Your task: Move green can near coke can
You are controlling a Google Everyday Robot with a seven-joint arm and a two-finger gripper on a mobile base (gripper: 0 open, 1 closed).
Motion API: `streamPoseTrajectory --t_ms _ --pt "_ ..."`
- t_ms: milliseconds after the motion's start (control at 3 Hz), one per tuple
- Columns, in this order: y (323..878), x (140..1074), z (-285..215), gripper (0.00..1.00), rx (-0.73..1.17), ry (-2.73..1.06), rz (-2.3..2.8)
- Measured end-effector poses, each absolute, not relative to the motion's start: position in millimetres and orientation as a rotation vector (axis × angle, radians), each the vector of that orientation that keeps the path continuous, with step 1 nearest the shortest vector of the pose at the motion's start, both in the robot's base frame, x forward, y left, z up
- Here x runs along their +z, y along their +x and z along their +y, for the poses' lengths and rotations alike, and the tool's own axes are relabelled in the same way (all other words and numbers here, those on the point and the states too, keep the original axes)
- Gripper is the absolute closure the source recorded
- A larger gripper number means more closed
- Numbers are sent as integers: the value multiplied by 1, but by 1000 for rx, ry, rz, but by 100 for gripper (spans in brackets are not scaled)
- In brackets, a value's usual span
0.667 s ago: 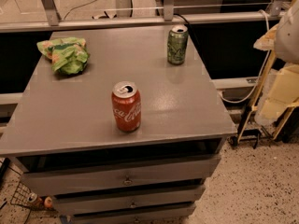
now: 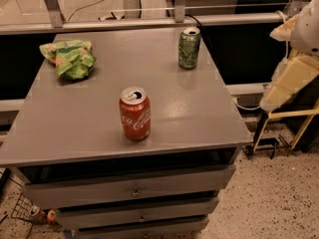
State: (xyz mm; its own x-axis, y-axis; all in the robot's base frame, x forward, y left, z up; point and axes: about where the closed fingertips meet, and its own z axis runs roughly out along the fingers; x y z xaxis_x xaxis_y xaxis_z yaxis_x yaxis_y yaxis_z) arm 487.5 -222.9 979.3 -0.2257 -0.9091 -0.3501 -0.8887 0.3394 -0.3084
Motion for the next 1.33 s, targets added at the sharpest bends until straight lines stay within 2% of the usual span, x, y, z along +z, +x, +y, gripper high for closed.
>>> streamPoseTrajectory --t_ms 667,1333 --pt "608 975 -216 0 174 -1265 1988" --pt "617 970 -214 0 204 -1246 1981"
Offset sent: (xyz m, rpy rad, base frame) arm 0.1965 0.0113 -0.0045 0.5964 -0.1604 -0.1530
